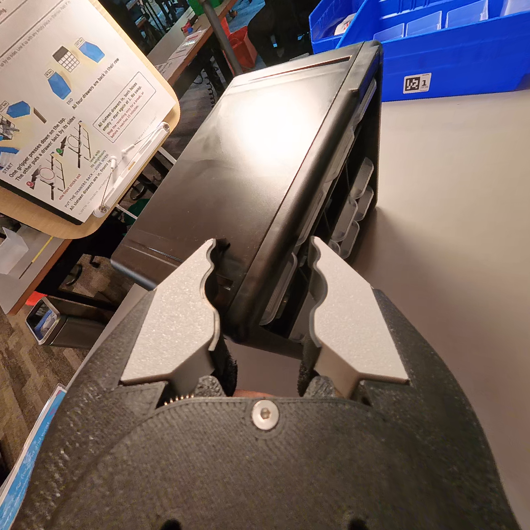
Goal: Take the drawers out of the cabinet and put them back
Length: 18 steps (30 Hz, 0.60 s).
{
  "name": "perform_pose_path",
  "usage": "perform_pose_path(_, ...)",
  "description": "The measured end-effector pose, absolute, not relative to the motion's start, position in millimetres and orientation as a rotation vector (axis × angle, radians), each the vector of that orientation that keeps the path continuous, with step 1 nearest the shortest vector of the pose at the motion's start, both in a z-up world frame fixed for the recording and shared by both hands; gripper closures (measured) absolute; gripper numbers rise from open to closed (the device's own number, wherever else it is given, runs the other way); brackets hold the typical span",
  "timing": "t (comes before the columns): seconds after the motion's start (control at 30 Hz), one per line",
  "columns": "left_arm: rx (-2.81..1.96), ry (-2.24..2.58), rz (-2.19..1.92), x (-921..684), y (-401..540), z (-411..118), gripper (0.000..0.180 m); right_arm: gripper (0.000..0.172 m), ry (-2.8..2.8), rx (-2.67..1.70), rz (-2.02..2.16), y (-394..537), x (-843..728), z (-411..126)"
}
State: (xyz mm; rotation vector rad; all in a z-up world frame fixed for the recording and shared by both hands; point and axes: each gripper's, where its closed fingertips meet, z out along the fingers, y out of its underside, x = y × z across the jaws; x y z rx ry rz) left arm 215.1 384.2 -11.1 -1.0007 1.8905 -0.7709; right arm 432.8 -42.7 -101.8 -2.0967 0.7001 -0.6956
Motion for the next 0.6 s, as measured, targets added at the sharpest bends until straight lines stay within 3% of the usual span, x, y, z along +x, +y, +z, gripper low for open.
perform_pose_path(0.23, -0.999, 1.887, -0.77, 216, 385, -11, 0.116, 0.152, 0.729, -2.201, -0.557, -24, 449, -149)
perform_pose_path(0.47, -0.996, 1.887, -0.767, 216, 386, -11, 0.116, 0.152, 0.673, -2.232, -0.483, -13, 462, -162)
perform_pose_path(0.6, -0.996, 1.888, -0.768, 216, 386, -11, 0.115, 0.133, 0.66, -2.206, -0.5, -16, 457, -153)
